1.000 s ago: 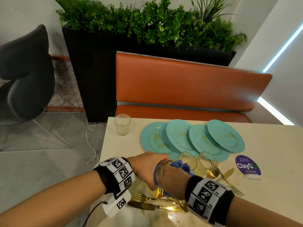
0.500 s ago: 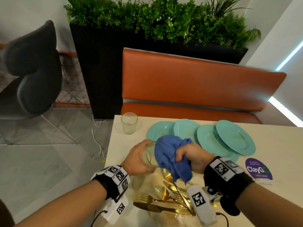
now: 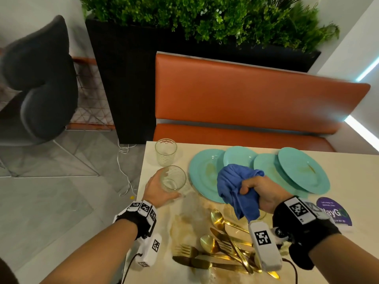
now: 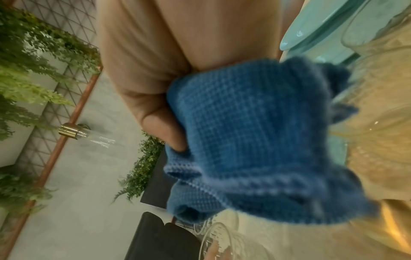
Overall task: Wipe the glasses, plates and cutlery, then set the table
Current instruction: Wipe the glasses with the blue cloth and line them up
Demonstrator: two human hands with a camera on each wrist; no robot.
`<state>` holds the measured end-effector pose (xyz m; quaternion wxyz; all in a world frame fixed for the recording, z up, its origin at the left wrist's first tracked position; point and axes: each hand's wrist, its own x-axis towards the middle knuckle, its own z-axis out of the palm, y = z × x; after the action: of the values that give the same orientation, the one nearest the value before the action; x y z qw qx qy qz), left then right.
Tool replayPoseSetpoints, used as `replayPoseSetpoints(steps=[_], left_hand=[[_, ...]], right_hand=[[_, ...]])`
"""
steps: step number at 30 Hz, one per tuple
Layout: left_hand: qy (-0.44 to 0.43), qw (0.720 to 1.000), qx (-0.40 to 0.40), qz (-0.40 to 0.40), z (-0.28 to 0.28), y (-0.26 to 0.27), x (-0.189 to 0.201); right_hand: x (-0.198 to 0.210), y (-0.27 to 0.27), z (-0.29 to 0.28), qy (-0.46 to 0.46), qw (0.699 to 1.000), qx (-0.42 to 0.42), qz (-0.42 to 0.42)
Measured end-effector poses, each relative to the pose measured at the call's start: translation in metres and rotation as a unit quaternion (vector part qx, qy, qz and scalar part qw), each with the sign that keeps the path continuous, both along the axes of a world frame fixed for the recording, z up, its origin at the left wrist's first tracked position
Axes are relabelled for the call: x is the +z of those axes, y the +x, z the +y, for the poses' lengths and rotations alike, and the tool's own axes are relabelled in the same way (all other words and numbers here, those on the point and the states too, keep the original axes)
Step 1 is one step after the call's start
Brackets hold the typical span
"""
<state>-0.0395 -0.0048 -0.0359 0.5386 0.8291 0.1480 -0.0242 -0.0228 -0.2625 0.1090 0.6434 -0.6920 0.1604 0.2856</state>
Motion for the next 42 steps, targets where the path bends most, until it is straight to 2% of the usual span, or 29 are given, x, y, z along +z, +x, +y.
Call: replayPoseSetpoints(steps=[6,11,14,18,19,21,24,26,28,30,32,34,36,42], left_hand=[[-0.039,0.996,0.064,0.041,0.003,0.013,-0.004],[-0.014,0.994,0.082,0.069,0.008,0.025,-0.005],[-0.004,0.993,0.08,0.087,0.007,0.028,-0.001],[-0.045,0.991,0.094,0.081,0.0,0.019,0.011],[-0.029,0.991,0.106,0.077,-0.003,0.015,0.015],[0.043,0.99,0.123,0.049,-0.011,0.005,0.025],[0.079,0.981,0.162,-0.065,-0.039,-0.012,0.039],[0.097,0.979,0.104,-0.148,-0.066,-0.023,0.048],[0.098,0.978,0.021,-0.183,-0.098,-0.035,0.052],[0.065,0.983,-0.057,-0.164,-0.135,-0.045,0.055],[0.022,0.987,-0.13,-0.091,-0.169,-0.051,0.056],[0.023,0.986,-0.163,-0.001,-0.194,-0.05,0.052],[0.034,0.985,-0.157,0.055,-0.21,-0.042,0.044],[0.027,0.989,-0.107,0.099,-0.233,-0.027,0.02]], right_hand=[[-0.009,-0.008,-0.007,0.035,0.999,0.008,0.002],[-0.018,-0.016,-0.02,0.05,0.998,0.02,0.022],[-0.019,-0.026,-0.029,0.059,0.998,0.009,0.036],[-0.018,-0.04,-0.047,0.041,0.998,-0.028,0.044],[-0.015,-0.043,-0.054,0.036,0.998,-0.033,0.04],[-0.007,-0.051,-0.068,0.035,0.998,-0.05,0.028],[0.01,-0.062,-0.097,0.041,0.995,-0.095,0.005],[0.02,-0.07,-0.116,0.054,0.987,-0.151,-0.023],[0.025,-0.079,-0.134,0.048,0.982,-0.179,-0.047],[0.028,-0.088,-0.152,0.042,0.975,-0.207,-0.06],[0.029,-0.096,-0.168,0.051,0.971,-0.22,-0.074],[0.028,-0.102,-0.183,0.043,0.97,-0.226,-0.084],[0.027,-0.107,-0.193,0.035,0.973,-0.214,-0.082],[0.017,-0.107,-0.218,0.039,0.984,-0.168,-0.042]])
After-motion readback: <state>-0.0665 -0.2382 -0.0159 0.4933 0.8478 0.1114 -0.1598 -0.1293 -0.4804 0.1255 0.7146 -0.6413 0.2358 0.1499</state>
